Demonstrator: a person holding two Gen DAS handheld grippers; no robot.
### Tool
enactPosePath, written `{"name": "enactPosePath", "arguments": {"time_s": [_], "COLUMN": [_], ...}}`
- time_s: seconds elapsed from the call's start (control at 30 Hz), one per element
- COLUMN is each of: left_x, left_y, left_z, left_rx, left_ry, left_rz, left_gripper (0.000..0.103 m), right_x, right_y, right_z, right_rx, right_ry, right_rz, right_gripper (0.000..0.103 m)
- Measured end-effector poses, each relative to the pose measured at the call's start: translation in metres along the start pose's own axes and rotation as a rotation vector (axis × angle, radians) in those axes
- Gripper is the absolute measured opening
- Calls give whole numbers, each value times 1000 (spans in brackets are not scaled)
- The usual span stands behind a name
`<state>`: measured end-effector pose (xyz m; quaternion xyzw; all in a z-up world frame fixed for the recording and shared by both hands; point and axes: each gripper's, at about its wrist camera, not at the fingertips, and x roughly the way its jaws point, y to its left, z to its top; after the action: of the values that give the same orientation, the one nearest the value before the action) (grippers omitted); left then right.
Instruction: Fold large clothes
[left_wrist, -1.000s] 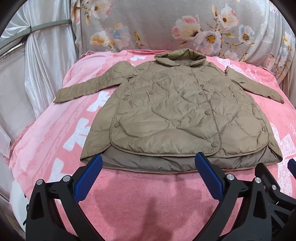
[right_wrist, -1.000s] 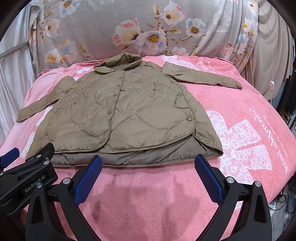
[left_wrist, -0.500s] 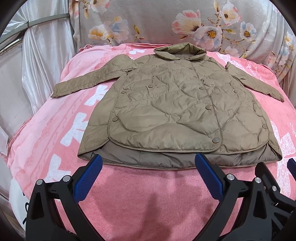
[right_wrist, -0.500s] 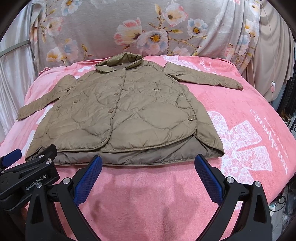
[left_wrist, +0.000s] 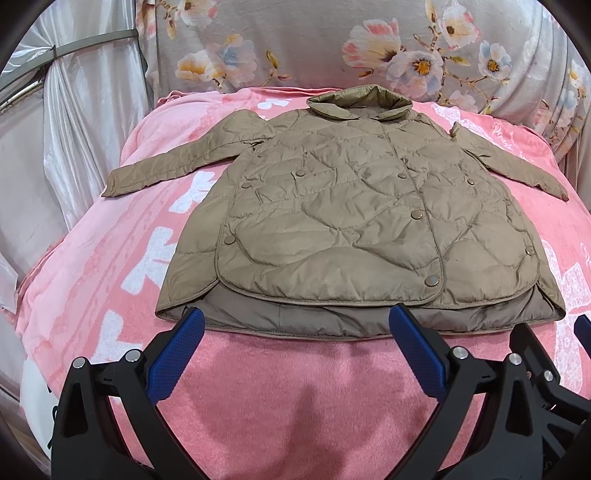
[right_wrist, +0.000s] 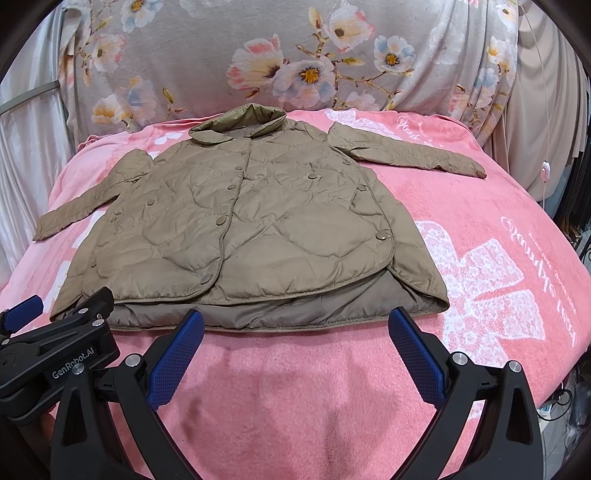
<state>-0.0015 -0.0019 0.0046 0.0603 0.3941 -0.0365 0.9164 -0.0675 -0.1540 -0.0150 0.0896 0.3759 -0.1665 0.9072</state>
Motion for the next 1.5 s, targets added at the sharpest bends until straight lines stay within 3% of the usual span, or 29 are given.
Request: {"name": "enactPosePath", "arguments": {"time_s": [0.43,0.6,0.77,0.87,1.07,1.27,1.37,1.47,1.5], "left_x": [3,13,31,45,88,127,140,150,153], "left_y": [2,15,30,38,46,51,54,59,61], "left_z": [5,28,66,89,127,142,146,148,149], "left_rx": [-13,-37,-98,-123,-137,-151,-153,-163,-167], "left_ry": [-8,-58,-108,-119,-69,-30,-24,-15,-15], "left_rz": [6,8,16,44,106,127,129,134,139], "left_gripper": [98,98,98,98,98,98,98,98,98], "right_x": [12,36,73,110,197,257,285,305,312], "right_y": [-13,-58,-123,-170,-260,-309,-336,-355,-362], "right_z": [8,40,98,137,204,238,240,236,234], "right_rx": [2,63,135,228,483,590,700,815,859], "right_ry": [-4,-13,-39,-28,-1,-21,-13,-5,-2], "right_rz": [-4,6,-2,12,23,-51,-30,-15,-11], "right_gripper": [98,98,98,98,98,98,98,83,72]}}
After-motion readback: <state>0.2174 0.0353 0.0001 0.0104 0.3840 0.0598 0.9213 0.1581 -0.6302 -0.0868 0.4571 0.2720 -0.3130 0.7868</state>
